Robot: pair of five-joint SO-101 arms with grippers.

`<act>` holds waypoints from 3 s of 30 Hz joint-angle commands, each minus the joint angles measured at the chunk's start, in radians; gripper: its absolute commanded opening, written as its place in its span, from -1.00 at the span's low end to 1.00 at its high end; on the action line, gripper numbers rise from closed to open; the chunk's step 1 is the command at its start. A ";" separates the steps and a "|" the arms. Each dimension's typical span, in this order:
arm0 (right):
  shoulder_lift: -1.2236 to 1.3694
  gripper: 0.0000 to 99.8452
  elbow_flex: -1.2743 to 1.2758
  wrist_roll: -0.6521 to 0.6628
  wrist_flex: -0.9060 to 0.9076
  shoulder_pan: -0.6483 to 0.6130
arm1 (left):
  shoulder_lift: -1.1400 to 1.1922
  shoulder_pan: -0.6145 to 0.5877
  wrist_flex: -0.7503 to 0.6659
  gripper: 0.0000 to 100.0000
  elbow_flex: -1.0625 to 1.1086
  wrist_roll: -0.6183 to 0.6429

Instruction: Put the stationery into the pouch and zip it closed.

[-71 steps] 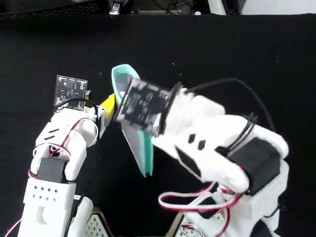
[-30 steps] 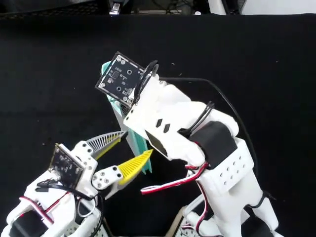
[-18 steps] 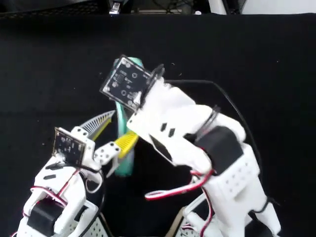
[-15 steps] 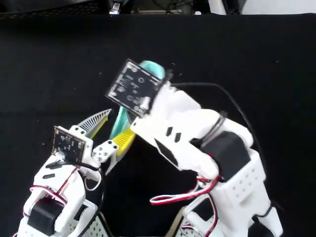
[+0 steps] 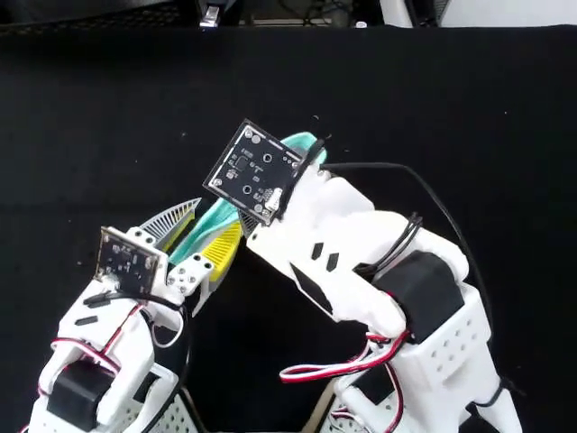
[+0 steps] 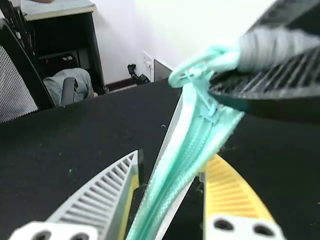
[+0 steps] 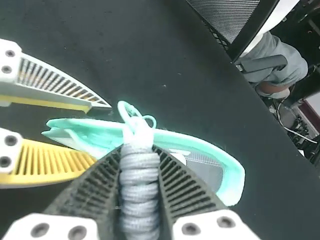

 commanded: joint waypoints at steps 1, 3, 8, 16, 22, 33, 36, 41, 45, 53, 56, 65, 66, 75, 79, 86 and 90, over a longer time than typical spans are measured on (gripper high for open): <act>0.005 -0.98 0.024 0.000 0.012 0.014 | 0.003 -0.004 0.003 -0.60 -0.064 -0.009; 0.005 -0.98 0.015 0.000 0.012 0.014 | 0.008 -0.002 0.000 -0.62 -0.064 -0.005; 0.004 -0.98 -0.018 -0.003 0.020 0.018 | 0.097 0.050 -0.003 -0.75 -0.070 -0.006; 0.004 -0.98 -0.013 -0.003 0.020 0.091 | 0.212 0.058 0.089 -0.90 -0.171 -0.094; 0.005 -0.98 -0.013 -0.002 0.014 0.204 | 0.230 0.050 0.180 -0.90 -0.232 -0.095; 0.012 -0.98 -0.013 0.054 0.012 0.292 | 0.221 0.050 0.233 -0.90 -0.232 -0.089; 0.013 -0.98 -0.012 0.058 -0.005 0.295 | 0.221 0.056 0.269 -0.90 -0.243 -0.089; 0.053 -0.98 -0.013 0.058 -0.066 0.361 | 0.221 0.050 0.288 -0.90 -0.232 -0.094; 0.128 -0.98 -0.021 0.061 -0.100 0.425 | 0.221 0.050 0.288 -0.92 -0.242 -0.095; 0.153 -0.98 -0.022 0.092 -0.149 0.457 | 0.221 0.050 0.287 -0.93 -0.232 -0.095; 0.157 -0.98 -0.021 0.092 -0.163 0.477 | 0.219 0.050 0.287 -0.93 -0.232 -0.095; 0.282 -0.98 -0.024 0.127 -0.250 0.644 | 0.219 0.050 0.287 -0.93 -0.237 -0.095; 0.288 -0.98 -0.030 0.127 -0.256 0.652 | 0.219 0.050 0.284 -0.93 -0.234 -0.095; 0.372 -0.98 -0.120 0.126 -0.278 0.707 | 0.219 0.050 0.284 -0.93 -0.239 -0.091; 0.386 -0.98 -0.134 0.126 -0.224 0.698 | 0.219 0.051 0.279 -0.93 -0.232 -0.091; 0.271 -0.97 -0.101 0.126 -0.055 0.529 | 0.219 0.050 0.278 -0.92 -0.234 -0.094; 0.160 -0.95 -0.033 0.127 -0.021 0.387 | 0.219 0.053 0.278 -0.92 -0.232 -0.094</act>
